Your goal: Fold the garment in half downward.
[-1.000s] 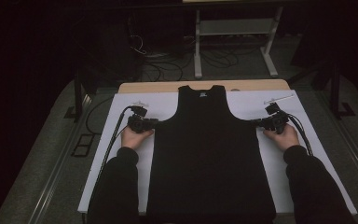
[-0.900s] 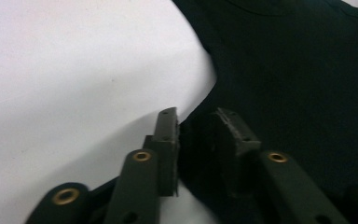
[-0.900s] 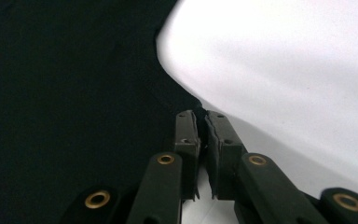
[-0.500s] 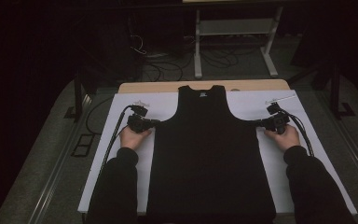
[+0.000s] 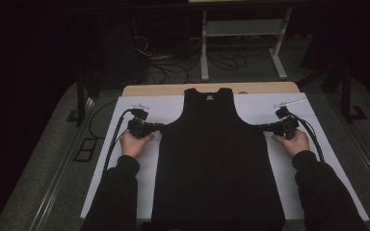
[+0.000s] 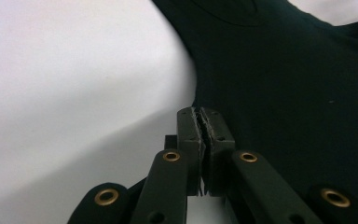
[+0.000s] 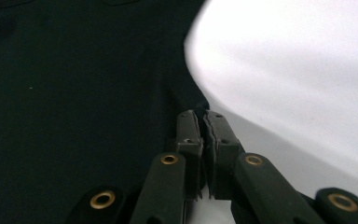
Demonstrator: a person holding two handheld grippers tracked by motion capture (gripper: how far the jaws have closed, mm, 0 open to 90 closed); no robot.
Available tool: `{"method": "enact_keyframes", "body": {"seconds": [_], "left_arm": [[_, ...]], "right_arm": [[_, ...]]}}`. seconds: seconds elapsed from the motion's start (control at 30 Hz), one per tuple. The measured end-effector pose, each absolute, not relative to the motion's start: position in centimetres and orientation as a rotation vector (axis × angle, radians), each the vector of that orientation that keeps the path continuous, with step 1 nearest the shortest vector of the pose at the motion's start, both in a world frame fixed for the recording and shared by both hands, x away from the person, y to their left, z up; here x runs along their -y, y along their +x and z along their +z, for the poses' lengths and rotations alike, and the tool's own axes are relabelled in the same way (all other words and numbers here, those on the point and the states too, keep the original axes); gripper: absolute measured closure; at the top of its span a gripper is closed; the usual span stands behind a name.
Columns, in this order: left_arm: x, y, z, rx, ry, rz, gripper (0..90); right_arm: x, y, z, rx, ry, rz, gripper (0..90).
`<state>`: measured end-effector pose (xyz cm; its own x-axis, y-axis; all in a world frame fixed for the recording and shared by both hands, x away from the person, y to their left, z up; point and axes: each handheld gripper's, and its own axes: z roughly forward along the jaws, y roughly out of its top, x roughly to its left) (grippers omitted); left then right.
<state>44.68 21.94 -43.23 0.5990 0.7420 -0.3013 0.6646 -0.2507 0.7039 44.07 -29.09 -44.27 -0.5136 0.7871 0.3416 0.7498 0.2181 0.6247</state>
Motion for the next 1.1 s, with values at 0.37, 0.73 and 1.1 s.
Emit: {"method": "enact_keyframes", "body": {"seconds": [0.37,0.73,1.1], "left_arm": [[-21.9,43.4,-41.9,-1.069,1.913,0.107,86.1],[-23.3,41.8,-41.1,-1.099,1.818,0.05,86.1],[-23.5,40.2,-41.0,-1.095,1.817,0.025,85.9]], "right_arm": [[29.6,42.6,-42.7,-2.354,1.502,1.319,84.4],[30.1,40.4,-41.9,-2.327,1.49,1.377,84.6],[30.7,38.8,-41.4,-2.269,1.51,1.469,84.5]]}}
